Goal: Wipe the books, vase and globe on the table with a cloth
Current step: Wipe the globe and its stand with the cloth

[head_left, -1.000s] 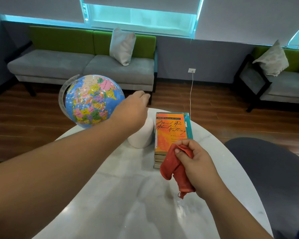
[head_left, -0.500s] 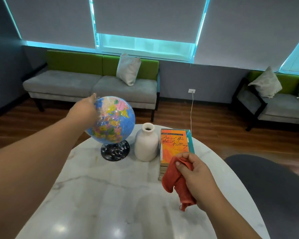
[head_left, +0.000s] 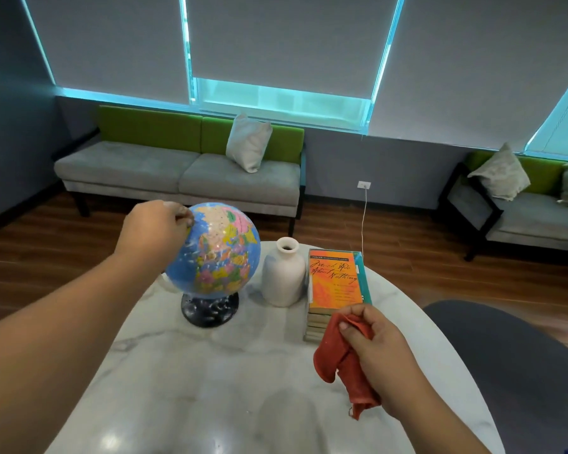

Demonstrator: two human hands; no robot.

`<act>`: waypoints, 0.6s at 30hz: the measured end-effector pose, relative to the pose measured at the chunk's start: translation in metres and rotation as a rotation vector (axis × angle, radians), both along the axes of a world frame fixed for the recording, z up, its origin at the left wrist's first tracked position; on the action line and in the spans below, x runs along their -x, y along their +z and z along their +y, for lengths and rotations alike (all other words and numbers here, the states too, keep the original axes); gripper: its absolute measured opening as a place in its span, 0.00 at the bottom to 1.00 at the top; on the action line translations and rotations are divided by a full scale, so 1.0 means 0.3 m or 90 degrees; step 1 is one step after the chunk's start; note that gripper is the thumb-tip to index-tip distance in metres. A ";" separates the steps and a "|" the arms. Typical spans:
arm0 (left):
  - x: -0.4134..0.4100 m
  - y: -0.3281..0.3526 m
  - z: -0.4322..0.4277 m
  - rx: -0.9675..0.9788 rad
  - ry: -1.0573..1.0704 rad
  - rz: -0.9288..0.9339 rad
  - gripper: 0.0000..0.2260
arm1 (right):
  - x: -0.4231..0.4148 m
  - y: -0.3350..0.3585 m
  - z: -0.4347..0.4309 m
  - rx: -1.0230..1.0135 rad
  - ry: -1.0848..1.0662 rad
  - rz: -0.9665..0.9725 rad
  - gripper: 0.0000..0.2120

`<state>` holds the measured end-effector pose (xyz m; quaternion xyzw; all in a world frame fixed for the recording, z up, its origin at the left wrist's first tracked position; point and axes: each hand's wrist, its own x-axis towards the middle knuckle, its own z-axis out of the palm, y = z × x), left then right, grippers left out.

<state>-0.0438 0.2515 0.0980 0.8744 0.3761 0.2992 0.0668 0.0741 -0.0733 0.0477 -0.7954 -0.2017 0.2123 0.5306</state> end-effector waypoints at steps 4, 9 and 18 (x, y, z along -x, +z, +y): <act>0.119 0.011 -0.125 0.034 -0.004 -0.007 0.07 | 0.039 0.018 -0.002 -0.007 0.008 0.005 0.07; 0.268 0.014 -0.317 0.085 -0.049 -0.034 0.05 | 0.086 0.057 -0.007 -0.028 -0.007 -0.005 0.07; 0.417 0.000 -0.552 0.156 -0.109 -0.072 0.06 | 0.132 0.141 -0.027 -0.088 -0.011 -0.013 0.07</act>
